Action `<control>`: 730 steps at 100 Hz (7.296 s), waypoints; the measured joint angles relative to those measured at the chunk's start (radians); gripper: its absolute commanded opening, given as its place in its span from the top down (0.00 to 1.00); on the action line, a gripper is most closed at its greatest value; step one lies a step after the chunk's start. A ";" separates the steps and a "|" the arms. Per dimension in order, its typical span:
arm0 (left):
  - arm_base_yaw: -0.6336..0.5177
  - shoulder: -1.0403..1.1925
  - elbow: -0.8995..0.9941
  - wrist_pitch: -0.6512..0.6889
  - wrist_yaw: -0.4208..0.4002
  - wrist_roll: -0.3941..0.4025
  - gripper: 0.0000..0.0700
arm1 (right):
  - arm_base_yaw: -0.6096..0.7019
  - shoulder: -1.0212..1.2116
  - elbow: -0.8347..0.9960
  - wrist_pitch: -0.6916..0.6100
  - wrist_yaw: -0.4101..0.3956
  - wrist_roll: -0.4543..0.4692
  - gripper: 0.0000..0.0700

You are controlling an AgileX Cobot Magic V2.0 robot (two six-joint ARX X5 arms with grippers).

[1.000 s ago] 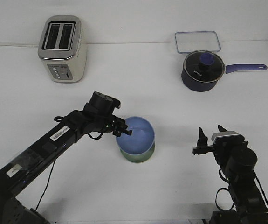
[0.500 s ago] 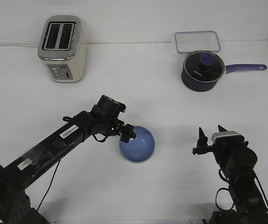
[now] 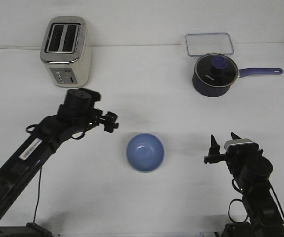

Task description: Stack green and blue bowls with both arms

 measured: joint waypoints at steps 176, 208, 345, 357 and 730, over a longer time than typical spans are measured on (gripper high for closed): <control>0.237 -1.032 -0.846 0.284 -0.067 -0.010 0.65 | 0.000 0.000 0.000 0.002 0.000 0.000 0.58; 0.237 -1.033 -0.846 0.283 -0.067 -0.010 0.99 | 0.000 0.000 0.000 0.003 0.000 0.000 1.00; 0.318 -1.270 -1.066 0.519 -0.089 0.060 0.98 | 0.000 0.000 0.000 0.008 0.000 0.000 1.00; 0.359 -1.352 -1.146 0.567 -0.090 0.081 0.98 | 0.000 0.000 0.000 0.008 0.000 0.000 1.00; 0.372 -1.448 -1.349 0.777 -0.090 0.099 0.98 | -0.045 -0.615 -0.488 0.299 0.001 0.000 1.00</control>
